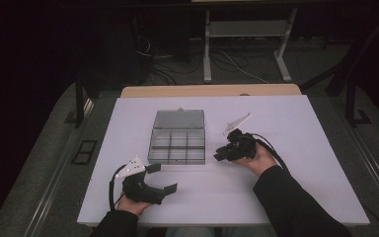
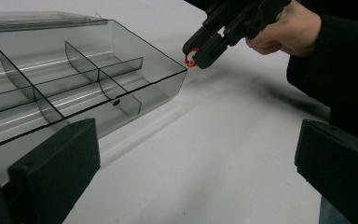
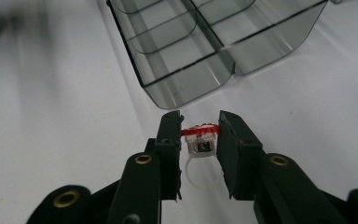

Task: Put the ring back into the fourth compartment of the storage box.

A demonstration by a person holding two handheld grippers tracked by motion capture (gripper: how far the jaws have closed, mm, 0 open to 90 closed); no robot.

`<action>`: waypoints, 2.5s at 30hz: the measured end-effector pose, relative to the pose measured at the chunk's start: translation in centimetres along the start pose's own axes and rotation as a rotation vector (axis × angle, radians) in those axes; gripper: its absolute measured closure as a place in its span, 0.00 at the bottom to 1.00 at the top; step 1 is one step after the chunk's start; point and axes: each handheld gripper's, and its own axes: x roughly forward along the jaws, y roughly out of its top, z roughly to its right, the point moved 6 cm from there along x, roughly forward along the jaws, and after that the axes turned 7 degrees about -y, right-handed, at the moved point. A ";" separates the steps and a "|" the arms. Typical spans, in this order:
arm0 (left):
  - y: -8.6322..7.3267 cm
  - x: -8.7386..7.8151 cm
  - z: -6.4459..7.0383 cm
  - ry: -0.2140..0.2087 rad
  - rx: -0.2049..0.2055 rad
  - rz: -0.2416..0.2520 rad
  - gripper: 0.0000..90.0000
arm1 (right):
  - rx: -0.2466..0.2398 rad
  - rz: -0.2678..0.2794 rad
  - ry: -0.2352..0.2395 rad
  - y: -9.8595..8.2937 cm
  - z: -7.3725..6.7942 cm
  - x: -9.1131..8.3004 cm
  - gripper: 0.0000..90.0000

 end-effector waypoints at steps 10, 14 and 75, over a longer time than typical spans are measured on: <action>0.0 0.0 0.0 -0.003 0.002 -0.004 0.00 | -0.011 0.021 0.002 1.2 -0.3 -0.7 0.77; 0.0 0.0 0.0 -0.005 0.001 -0.004 0.00 | -0.020 0.032 -0.001 2.0 -0.4 -0.8 0.77; 0.1 -0.1 0.2 -0.018 0.001 0.011 0.00 | -0.072 0.077 0.053 10.4 -1.4 2.2 0.76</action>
